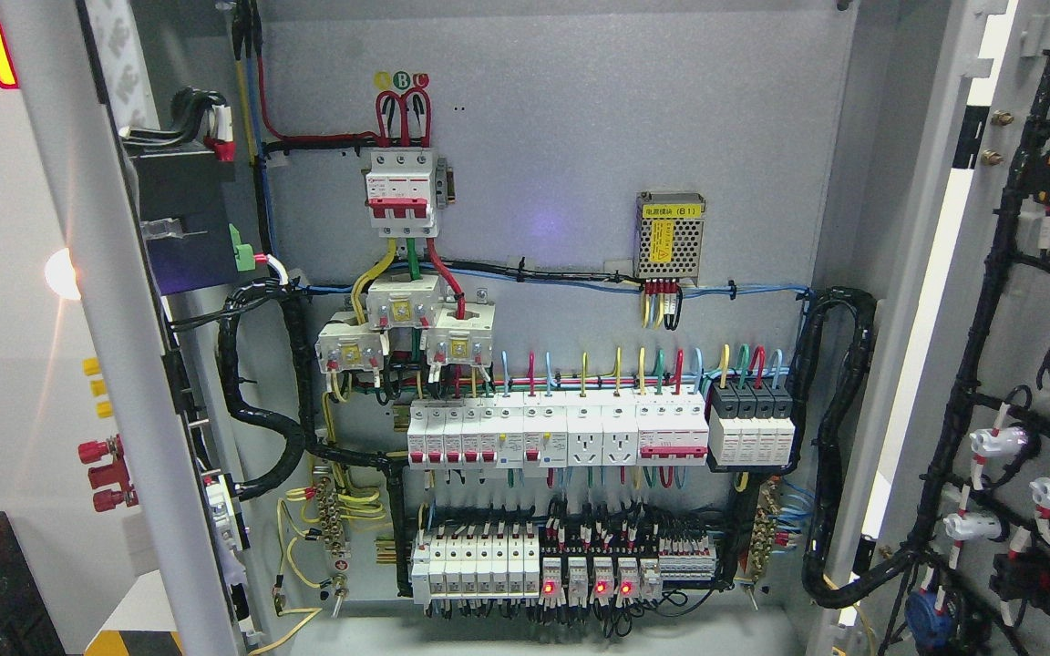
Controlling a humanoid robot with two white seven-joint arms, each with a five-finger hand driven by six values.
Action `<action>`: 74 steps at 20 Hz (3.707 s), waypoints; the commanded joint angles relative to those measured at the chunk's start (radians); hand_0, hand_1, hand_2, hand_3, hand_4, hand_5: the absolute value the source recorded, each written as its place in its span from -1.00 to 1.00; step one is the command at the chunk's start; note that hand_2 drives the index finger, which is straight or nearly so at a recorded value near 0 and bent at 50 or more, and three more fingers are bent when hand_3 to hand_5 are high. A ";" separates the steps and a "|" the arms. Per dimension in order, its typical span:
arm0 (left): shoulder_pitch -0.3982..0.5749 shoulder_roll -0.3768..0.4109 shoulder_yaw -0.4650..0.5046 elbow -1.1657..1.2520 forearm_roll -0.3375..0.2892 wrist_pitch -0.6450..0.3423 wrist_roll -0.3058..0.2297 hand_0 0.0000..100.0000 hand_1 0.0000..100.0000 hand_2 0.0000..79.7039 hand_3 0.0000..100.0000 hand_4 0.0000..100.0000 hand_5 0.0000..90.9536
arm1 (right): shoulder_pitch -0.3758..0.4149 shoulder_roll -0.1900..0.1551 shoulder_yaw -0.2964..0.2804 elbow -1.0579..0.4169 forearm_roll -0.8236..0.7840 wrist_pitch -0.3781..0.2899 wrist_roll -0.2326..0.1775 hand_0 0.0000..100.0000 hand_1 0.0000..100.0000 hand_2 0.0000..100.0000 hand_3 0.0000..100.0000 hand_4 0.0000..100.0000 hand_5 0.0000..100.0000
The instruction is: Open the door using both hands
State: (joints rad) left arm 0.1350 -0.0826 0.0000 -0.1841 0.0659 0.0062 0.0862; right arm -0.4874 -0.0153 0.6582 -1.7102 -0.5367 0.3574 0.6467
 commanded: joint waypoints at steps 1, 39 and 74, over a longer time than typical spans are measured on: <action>0.000 0.000 0.009 0.000 0.000 0.000 0.000 -1.00 -1.00 -1.00 -1.00 -1.00 -1.00 | -0.003 0.087 0.012 0.014 0.003 0.000 0.001 -0.62 -1.00 -1.00 -1.00 -1.00 -1.00; 0.116 0.038 -0.124 -0.293 -0.001 -0.101 -0.022 -1.00 -1.00 -1.00 -1.00 -1.00 -1.00 | -0.082 0.150 0.070 0.106 0.009 0.000 -0.002 -0.62 -1.00 -1.00 -1.00 -1.00 -1.00; 0.377 0.521 -0.588 -1.637 0.002 -0.149 -0.029 -1.00 -1.00 -1.00 -1.00 -1.00 -1.00 | 0.335 -0.311 -0.265 -0.239 0.023 -0.416 -0.269 -0.62 -1.00 -1.00 -1.00 -1.00 -1.00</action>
State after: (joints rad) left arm 0.5038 0.3224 -0.5239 -1.4948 0.0674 -0.1414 0.0564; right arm -0.2481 -0.1966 0.4427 -1.7784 -0.5176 -0.0273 0.3872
